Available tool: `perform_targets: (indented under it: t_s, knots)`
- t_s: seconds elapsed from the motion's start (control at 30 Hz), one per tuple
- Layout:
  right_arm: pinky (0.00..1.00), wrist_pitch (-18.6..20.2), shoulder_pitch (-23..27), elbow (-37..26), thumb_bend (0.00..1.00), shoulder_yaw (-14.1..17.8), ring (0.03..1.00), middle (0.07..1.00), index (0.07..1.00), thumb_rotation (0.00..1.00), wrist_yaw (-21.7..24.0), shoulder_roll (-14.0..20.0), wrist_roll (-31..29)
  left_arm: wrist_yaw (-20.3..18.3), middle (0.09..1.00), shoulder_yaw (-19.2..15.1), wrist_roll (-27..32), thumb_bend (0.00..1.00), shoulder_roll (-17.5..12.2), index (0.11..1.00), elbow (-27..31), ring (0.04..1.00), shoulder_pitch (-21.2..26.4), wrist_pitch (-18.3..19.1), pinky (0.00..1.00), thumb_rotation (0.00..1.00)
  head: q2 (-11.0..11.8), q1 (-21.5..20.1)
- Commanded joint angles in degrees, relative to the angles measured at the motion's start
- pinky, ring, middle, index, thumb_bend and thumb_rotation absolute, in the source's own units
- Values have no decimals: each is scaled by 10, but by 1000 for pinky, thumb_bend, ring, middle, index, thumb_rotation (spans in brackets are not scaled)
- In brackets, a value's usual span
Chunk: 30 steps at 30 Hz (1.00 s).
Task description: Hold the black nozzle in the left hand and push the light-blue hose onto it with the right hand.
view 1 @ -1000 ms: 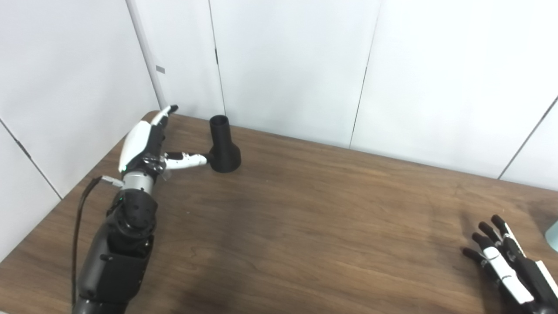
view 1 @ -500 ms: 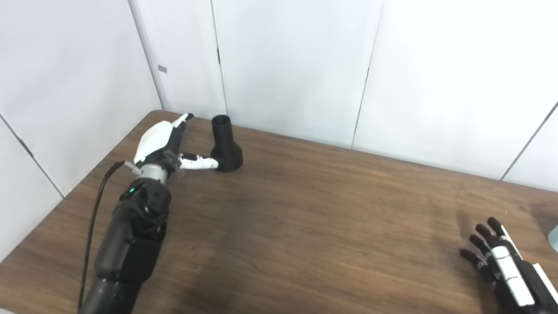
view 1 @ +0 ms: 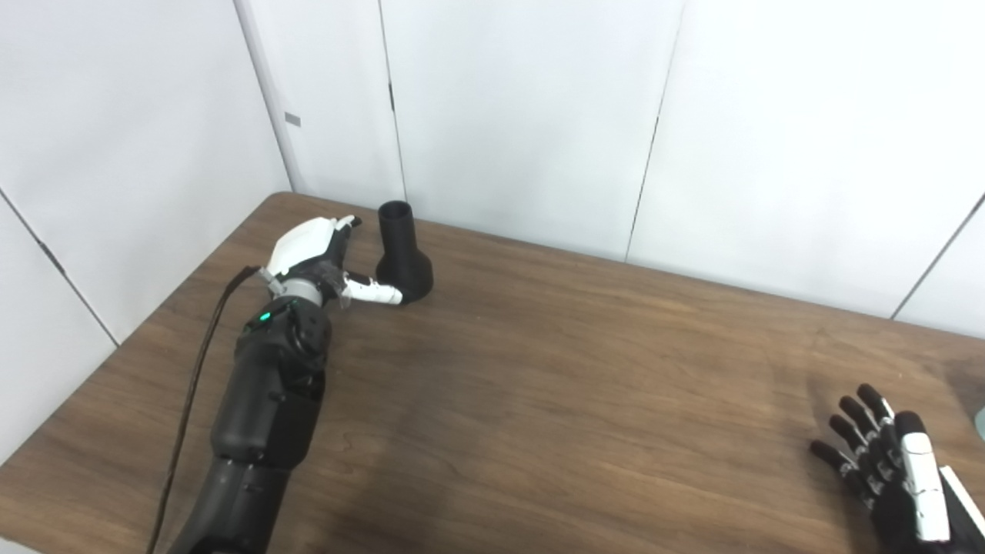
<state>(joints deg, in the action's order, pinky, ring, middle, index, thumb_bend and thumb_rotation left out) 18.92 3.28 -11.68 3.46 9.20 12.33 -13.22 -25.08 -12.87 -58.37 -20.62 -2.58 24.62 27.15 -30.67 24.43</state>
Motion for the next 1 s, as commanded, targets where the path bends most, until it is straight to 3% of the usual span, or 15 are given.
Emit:
perform_targets:
  t_s: [0.0,0.33,0.6,0.97]
  knots:
    - [843,0,5,-21,351,5,961,974,1000,1000,7,4,-11,5,988,-8,-24,1000,-1,969,-9,999,36,-2,1000,321,-1,0]
    - [830,-5,4,-22,352,3,954,969,1000,1000,10,8,-6,34,941,13,-43,1000,-2,924,-73,950,68,-2,896,333,-3,3]
    - [833,1,3,-31,339,0,956,966,1000,1000,8,8,-1,86,907,28,-2,1000,-9,862,-117,901,81,-2,833,345,-8,0]
    - [814,4,3,-34,356,3,937,947,979,1000,3,2,-1,123,875,38,45,1000,-6,855,-143,860,89,-2,747,299,-17,-10]
